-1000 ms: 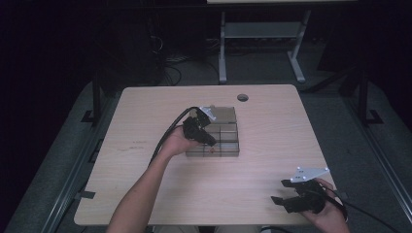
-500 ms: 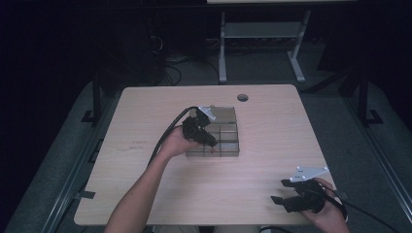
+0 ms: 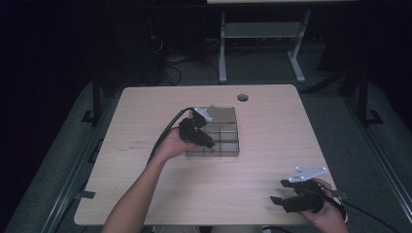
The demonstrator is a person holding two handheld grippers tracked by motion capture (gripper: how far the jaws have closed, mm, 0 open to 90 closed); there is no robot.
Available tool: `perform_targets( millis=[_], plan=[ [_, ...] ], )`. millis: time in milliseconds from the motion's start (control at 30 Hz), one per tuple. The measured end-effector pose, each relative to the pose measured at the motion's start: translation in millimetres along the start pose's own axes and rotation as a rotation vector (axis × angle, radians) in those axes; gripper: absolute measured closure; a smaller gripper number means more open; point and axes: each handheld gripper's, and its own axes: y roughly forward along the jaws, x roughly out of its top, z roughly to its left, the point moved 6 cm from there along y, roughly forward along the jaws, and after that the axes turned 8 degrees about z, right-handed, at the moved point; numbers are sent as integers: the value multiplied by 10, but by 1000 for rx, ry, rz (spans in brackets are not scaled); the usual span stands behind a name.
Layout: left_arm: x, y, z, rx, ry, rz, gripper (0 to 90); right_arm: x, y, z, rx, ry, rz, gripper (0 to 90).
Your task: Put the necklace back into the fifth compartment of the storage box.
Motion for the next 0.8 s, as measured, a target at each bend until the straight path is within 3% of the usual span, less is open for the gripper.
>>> perform_targets(
  millis=[300,500,800],
  plan=[
    [-96,-45,-25,11,-10,-6,639,7,-1,19,-6,-11,1,268],
    [-111,-81,-61,-3,-19,-26,606,1,-7,1,-10,-6,-3,268],
    [-164,-193,-123,21,-19,-45,525,1,-16,-1,-11,3,-4,268]
  ],
)
